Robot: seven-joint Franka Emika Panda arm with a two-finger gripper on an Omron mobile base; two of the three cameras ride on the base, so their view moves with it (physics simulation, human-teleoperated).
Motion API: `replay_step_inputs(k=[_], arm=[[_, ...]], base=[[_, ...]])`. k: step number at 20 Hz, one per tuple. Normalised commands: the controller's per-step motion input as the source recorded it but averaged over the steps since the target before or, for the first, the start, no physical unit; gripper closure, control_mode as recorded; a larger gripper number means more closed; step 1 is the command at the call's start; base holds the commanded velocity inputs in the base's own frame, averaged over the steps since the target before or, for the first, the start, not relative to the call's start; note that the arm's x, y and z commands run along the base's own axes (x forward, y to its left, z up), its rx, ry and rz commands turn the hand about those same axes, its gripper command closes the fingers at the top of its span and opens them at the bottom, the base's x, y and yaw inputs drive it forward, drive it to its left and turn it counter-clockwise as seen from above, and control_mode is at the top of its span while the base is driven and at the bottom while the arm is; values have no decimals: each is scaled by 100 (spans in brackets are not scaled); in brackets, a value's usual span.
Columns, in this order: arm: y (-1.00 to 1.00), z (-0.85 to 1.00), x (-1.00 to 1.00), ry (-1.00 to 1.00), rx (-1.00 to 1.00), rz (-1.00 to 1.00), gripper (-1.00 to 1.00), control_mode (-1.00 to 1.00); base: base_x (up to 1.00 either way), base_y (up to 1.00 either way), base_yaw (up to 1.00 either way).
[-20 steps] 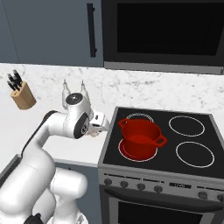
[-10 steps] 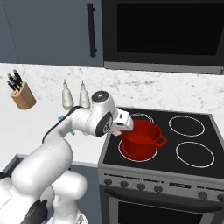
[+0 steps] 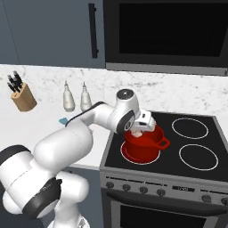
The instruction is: Put the garlic and garlic in the pot. Retrieve the spatula and lightly stir the vegetables in the pot.
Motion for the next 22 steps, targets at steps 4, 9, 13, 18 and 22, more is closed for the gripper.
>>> replay_step_inputs(k=[4, 9, 13, 18, 22], arm=[[0, -42, 13, 0, -11, 0, 100, -100], [0, -50, 11, 0, -13, 0, 100, -100], [0, -41, 10, 0, -6, 0, 100, -100], [0, -19, 9, 0, 0, 0, -100, -100], [0, 0, 0, 0, 0, 0, -100, -100]], base=[[0, 0, 0], [0, 0, 0], [0, 0, 0], [0, 0, 0], [0, 0, 0]])
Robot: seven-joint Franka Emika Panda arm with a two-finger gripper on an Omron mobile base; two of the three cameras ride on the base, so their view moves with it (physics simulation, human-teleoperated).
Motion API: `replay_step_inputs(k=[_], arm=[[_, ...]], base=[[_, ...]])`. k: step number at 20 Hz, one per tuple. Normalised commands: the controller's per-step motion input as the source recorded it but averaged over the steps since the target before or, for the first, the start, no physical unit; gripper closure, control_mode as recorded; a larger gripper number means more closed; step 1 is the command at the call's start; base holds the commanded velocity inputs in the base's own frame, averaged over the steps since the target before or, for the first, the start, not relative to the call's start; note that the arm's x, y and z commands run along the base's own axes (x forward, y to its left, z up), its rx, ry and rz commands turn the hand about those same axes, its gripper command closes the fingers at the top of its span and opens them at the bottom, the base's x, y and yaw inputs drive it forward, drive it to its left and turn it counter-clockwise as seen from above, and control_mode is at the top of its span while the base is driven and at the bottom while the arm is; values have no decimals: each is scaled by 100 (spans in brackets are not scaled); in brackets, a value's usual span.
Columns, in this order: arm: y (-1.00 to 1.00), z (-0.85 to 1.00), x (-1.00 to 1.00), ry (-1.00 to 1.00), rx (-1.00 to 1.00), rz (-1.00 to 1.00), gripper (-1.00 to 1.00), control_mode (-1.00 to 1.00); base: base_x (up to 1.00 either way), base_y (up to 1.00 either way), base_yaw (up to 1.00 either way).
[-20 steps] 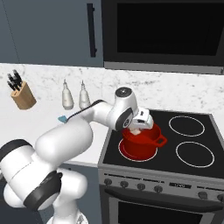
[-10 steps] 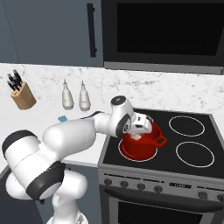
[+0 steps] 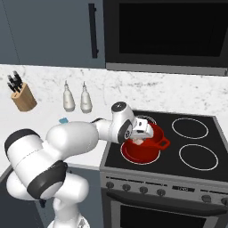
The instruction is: Put the garlic and garlic in the pot. Retrieve the spatula and lightly stir the vegetables in the pot.
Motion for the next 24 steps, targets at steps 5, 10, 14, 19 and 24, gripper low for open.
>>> replay_step_inputs(k=[5, 10, 14, 19, 24], arm=[[0, 7, 0, 0, 5, 0, -100, -100], [-3, 29, 0, 0, 15, 0, -100, -100], [-1, 34, -9, 0, 12, 0, -100, -100], [0, 25, -2, 12, 1, 0, -100, -100], [-15, 2, 9, 16, -16, 15, -100, -100]], base=[[0, 0, 0], [0, 0, 0], [0, 0, 0], [0, 0, 0], [0, 0, 0]])
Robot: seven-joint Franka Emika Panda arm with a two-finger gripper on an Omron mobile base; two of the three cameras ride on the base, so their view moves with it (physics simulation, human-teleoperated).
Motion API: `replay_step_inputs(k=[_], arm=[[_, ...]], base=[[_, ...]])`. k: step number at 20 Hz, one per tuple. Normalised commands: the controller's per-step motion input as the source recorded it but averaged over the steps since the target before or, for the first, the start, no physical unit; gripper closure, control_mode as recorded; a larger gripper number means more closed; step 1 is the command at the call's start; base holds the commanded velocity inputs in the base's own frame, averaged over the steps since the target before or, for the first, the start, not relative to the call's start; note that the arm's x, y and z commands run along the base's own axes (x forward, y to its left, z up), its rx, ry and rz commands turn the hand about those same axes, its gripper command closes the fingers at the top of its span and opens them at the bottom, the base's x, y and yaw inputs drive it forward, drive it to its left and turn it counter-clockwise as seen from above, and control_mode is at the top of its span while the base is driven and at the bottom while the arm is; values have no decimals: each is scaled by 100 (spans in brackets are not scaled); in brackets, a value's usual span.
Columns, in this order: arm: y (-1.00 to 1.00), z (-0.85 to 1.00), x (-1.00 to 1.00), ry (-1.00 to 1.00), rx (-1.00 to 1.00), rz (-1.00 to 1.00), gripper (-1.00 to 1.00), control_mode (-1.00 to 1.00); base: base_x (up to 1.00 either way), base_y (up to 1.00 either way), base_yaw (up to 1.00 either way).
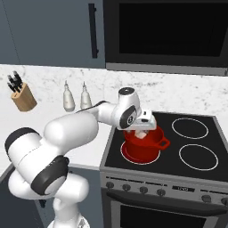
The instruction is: Put the garlic and garlic in the pot. Retrieve the spatula and lightly stir the vegetables in the pot.
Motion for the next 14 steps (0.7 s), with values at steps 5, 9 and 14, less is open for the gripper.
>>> replay_step_inputs(k=[5, 9, 14], arm=[[-6, 5, -14, 1, 0, 30, -100, -100], [2, 19, -6, 6, 1, 33, -100, -100], [23, 20, 0, 22, 1, 27, -100, -100]], base=[[0, 0, 0], [0, 0, 0], [0, 0, 0]])
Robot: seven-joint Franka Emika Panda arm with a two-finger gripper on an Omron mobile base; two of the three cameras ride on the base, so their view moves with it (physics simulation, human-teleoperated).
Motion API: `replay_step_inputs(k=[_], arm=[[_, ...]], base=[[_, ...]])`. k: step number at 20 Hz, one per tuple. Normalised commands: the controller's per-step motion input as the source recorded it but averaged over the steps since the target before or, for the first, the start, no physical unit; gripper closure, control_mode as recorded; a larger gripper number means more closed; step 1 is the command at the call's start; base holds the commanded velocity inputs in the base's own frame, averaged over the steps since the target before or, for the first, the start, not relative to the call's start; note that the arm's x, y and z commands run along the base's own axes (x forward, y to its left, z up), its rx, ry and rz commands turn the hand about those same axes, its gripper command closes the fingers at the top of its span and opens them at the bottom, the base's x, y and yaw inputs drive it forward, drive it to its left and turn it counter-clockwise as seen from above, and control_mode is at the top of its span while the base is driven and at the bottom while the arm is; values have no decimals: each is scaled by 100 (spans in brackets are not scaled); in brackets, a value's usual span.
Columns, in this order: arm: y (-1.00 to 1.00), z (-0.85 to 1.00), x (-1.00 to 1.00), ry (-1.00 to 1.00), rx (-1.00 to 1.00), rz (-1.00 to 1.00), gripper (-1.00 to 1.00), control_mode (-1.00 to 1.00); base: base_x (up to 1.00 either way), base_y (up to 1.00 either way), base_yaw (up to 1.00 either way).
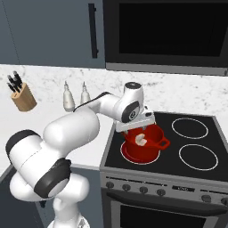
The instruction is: Put the garlic and garlic in the pot. Retrieve the spatula and lightly stir the vegetables in the pot.
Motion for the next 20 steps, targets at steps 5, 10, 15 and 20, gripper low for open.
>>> replay_step_inputs(k=[5, 10, 15, 20], arm=[[22, 10, 0, 26, 2, 14, -100, -100], [46, 0, 0, 3, 7, 3, -100, -100], [50, 0, 0, 0, 7, 0, -100, -100], [53, 0, 0, 1, 5, 0, -100, -100]], base=[[0, 0, 0], [0, 0, 0], [0, 0, 0], [0, 0, 0]])
